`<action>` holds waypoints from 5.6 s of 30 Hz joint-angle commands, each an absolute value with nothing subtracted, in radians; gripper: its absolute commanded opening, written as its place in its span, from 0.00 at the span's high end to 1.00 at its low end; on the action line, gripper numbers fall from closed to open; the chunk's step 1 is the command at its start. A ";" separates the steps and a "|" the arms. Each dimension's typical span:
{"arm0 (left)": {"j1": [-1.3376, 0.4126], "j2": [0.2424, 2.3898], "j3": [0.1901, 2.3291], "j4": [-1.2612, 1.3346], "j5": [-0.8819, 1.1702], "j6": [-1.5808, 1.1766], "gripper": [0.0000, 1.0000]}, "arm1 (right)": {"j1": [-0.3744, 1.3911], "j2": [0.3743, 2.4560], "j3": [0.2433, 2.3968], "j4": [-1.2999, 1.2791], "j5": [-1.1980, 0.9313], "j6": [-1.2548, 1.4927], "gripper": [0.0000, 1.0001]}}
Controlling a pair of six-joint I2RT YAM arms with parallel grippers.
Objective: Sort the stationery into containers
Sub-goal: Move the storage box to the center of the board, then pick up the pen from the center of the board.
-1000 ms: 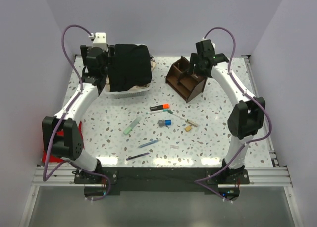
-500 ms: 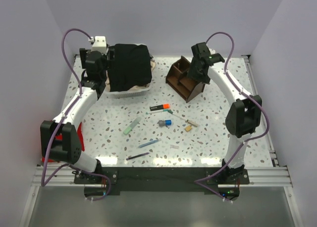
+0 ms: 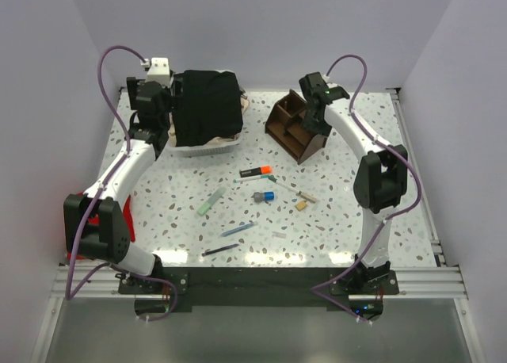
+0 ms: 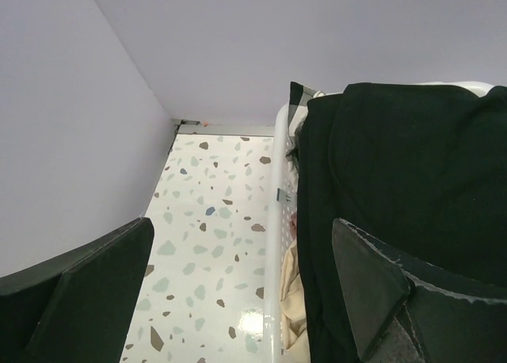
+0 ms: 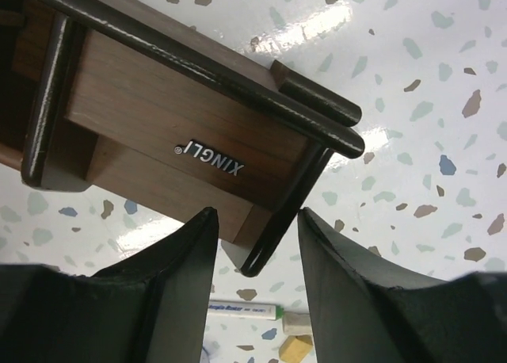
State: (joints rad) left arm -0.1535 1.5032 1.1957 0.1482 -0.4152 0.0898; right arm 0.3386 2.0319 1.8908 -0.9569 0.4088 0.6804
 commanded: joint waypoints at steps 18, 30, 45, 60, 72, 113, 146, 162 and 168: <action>-0.155 1.499 1.219 0.169 -0.380 0.066 0.00 | 0.288 2.200 2.080 -0.678 0.589 0.298 0.47; -0.155 1.520 1.238 0.164 -0.371 0.068 0.00 | 0.219 2.241 2.111 -0.448 0.537 -0.055 0.35; -0.158 1.554 1.276 0.140 -0.348 0.058 0.00 | 0.094 2.290 2.149 -0.620 0.120 -0.008 0.59; -0.183 1.583 1.299 0.135 -0.348 0.069 0.00 | 0.087 2.152 1.939 -0.557 0.097 -0.106 1.00; -0.196 1.580 1.293 0.137 -0.341 0.071 0.00 | 0.072 2.120 1.888 -0.540 0.097 -0.126 0.89; -0.233 1.347 1.166 -0.097 -0.176 0.210 0.00 | 0.440 1.940 1.512 -0.569 -0.580 -0.810 0.42; -0.464 1.623 1.489 -0.591 0.374 0.623 0.13 | 0.267 1.862 1.574 -0.468 -0.609 -0.407 0.43; -0.627 2.032 1.796 -0.838 0.333 0.902 0.25 | 0.055 1.629 1.384 -0.336 -0.592 -0.083 0.42; -0.630 2.091 1.807 -0.819 0.325 0.882 0.28 | 0.012 1.614 1.393 -0.347 -0.563 -0.057 0.42</action>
State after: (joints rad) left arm -0.6300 2.0586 1.7565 -0.8097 0.3363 0.8608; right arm 0.0280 1.6489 1.3827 -0.3721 -0.5667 -0.1108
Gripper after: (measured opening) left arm 0.725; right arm 0.583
